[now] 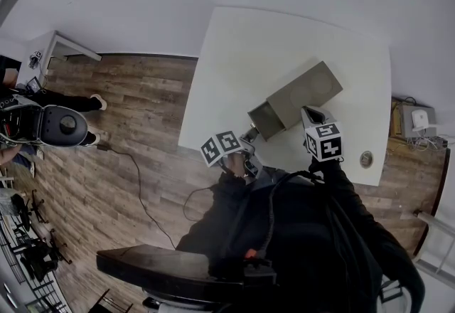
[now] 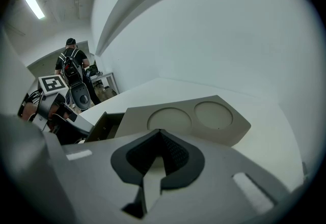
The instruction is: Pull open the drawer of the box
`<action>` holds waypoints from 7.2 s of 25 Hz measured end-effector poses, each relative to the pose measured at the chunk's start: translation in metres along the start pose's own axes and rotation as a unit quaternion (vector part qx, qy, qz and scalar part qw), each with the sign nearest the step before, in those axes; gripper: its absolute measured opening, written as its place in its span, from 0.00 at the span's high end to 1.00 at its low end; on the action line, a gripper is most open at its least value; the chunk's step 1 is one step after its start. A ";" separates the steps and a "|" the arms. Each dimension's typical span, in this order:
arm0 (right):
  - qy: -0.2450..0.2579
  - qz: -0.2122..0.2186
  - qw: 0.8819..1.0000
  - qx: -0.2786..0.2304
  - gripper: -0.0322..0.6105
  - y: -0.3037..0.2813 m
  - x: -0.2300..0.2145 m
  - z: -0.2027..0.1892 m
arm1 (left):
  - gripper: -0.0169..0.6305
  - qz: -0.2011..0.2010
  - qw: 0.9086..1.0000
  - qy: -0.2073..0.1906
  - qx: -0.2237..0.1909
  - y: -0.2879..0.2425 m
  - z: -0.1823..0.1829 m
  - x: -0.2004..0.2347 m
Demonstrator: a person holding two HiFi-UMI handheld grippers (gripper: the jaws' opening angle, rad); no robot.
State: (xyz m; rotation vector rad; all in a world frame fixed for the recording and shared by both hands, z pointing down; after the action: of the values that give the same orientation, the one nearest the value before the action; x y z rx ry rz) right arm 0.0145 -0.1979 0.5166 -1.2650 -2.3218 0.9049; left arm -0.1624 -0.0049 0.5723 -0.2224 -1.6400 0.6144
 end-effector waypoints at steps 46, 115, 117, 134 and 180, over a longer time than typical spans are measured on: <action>-0.008 0.001 1.000 -0.007 0.96 -0.002 -0.001 -0.004 | 0.94 0.007 1.000 0.012 -0.014 0.014 0.000 0.012; -0.006 0.001 1.000 -0.009 0.96 0.002 0.001 0.000 | 0.94 0.021 0.999 0.016 -0.020 0.030 0.001 0.015; -0.006 0.001 1.000 -0.009 0.96 0.002 0.001 0.000 | 0.94 0.020 0.999 0.016 -0.021 0.030 0.001 0.015; -0.007 0.002 1.000 -0.011 0.96 0.001 0.000 -0.002 | 0.94 0.025 0.999 0.022 -0.027 0.033 0.000 0.020; -0.007 0.012 1.000 -0.016 0.96 0.000 -0.003 -0.005 | 0.94 0.033 0.998 0.029 -0.041 0.038 -0.003 0.024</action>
State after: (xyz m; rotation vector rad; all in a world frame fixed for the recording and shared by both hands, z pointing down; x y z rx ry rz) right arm 0.0192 -0.1984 0.5201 -1.3070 -2.3459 0.8901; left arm -0.1716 0.0392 0.5737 -0.3532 -1.6081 0.5850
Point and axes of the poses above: the fingertips, and each gripper's own axes: y backward along the fingers, x to its left, z out of its top, the point moved 10 cm from there along y, backward along the fingers, and after that the axes turned 9 degrees about -z, right-handed, at the moved point
